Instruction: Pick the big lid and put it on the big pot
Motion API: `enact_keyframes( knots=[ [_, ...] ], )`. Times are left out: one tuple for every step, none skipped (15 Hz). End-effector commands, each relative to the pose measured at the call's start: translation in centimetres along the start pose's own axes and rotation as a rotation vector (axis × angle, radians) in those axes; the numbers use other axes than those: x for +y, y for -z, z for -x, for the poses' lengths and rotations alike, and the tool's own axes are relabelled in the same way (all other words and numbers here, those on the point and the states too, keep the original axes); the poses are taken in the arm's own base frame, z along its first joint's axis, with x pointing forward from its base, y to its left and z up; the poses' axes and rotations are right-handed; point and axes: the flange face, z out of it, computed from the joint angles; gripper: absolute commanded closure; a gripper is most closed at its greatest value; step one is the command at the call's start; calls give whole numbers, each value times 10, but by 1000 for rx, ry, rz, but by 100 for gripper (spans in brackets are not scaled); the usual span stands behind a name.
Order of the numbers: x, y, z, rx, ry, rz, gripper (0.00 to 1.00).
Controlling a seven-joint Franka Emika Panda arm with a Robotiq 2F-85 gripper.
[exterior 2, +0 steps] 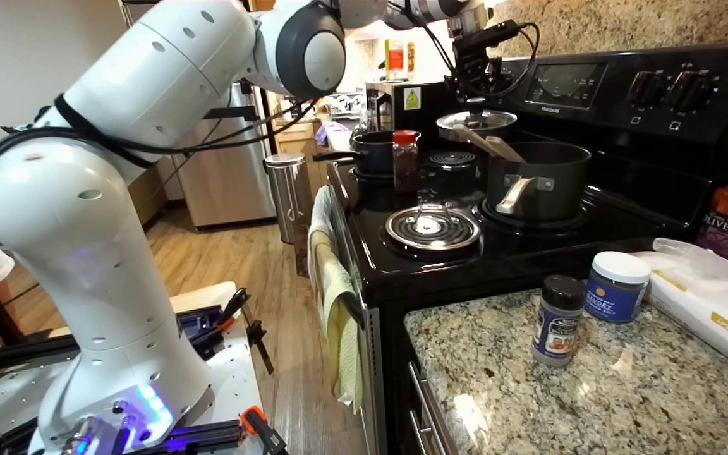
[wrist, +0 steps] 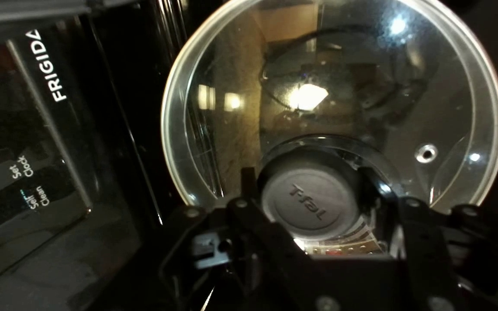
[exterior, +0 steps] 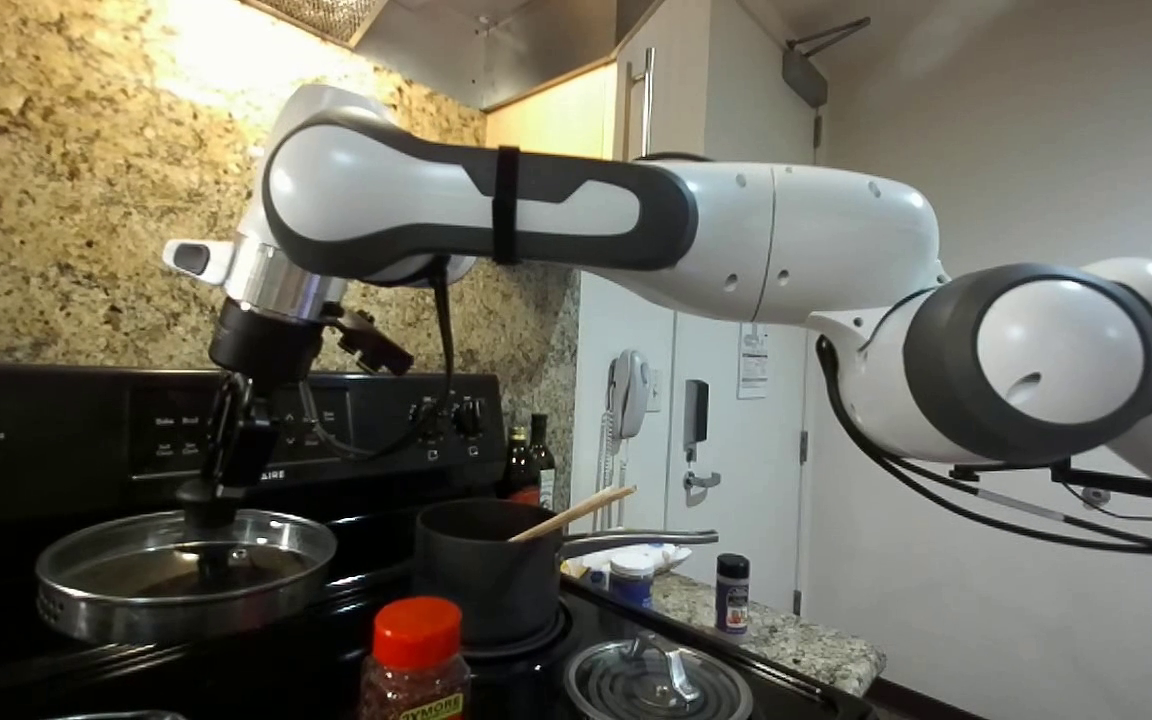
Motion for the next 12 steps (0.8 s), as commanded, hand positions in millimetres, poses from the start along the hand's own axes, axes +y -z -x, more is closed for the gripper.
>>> enact_keyframes(
  knots=[
    [-2,29,0,3,35,19,67],
    [-4,34,-1,4,39,14,67],
    [-7,38,-2,8,46,7,67],
    [-10,43,-6,14,64,19,67],
    [-18,46,-10,22,92,-1,67],
    [-26,50,-13,21,124,-20,67],
    [-35,52,-16,24,163,-44,67],
    [-48,53,-21,22,216,-66,67],
    [-60,54,-25,21,257,-80,67],
    [-74,54,-30,25,297,-106,67],
    [-86,55,-33,20,336,-115,67],
    [-99,56,-38,18,370,-114,67]
  ],
)
